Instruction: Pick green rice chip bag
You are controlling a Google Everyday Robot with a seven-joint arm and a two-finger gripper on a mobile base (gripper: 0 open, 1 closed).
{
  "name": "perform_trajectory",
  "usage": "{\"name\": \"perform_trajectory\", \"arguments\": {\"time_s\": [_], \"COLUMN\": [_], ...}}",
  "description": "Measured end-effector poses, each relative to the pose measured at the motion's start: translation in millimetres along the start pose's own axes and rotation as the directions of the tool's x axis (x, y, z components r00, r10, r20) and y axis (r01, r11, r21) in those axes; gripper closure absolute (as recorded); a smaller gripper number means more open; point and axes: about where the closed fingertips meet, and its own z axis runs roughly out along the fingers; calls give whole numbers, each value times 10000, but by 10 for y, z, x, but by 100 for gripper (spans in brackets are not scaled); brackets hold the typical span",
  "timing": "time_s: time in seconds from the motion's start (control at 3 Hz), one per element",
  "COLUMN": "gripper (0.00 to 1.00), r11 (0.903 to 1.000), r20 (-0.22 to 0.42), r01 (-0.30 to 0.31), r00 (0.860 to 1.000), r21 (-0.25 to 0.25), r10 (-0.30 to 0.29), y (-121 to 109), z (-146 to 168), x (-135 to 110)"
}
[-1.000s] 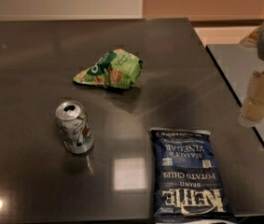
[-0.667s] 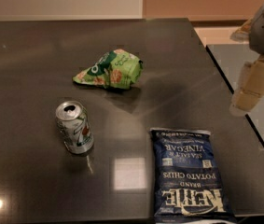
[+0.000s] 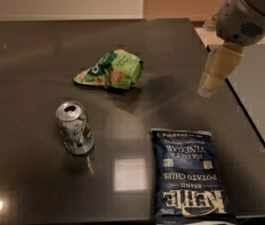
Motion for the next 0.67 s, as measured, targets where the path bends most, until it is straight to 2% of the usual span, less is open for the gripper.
{"name": "perform_trajectory", "arguments": {"time_s": [0.67], "gripper": [0], "r11": [9984], "r20": [1178], "r01": [-15], "r00": [9930], "r21": [-561], "r10": [81], "y": [-288], "z": [485], "x": [-711]}}
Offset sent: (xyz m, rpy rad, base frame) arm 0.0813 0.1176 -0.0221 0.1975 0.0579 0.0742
